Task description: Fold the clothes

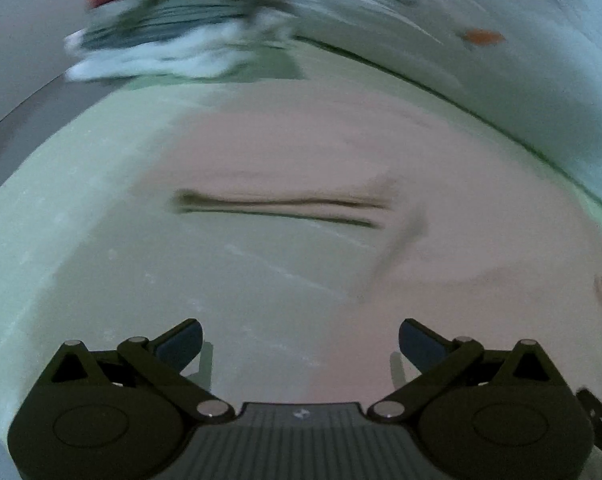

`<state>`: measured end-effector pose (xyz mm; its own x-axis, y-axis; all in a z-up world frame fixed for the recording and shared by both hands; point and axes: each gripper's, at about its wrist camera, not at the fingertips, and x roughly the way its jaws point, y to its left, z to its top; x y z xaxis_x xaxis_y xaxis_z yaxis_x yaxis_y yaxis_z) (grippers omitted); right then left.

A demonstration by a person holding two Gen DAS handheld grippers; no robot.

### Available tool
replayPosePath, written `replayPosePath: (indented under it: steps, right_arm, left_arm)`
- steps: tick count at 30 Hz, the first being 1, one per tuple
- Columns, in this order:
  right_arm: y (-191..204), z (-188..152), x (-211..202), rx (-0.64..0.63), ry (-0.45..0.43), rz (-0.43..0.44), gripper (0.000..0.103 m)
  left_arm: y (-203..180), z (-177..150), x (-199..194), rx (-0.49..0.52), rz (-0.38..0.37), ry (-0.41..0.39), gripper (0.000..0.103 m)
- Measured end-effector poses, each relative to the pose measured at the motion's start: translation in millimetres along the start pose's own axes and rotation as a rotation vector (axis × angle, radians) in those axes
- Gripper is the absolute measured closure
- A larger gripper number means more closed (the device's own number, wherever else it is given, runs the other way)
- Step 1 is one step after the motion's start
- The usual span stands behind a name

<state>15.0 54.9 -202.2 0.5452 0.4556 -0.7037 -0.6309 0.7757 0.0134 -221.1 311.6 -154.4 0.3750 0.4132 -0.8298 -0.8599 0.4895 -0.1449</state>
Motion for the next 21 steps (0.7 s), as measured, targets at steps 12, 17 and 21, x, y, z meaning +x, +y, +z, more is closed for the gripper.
replayPosePath:
  steps: [12, 17, 21]
  right_arm:
    - [4, -12, 2, 0.036, -0.099, -0.035, 0.000]
    - [4, -12, 3, 0.037, -0.098, -0.034, 0.000]
    - [5, -11, 4, 0.038, -0.097, -0.036, 0.000]
  left_arm:
    - [79, 34, -1, -0.124, 0.037, -0.067, 0.000]
    - [80, 64, 24, -0.140, 0.059, -0.076, 0.000]
    - [75, 89, 49, -0.150, 0.058, -0.078, 0.000]
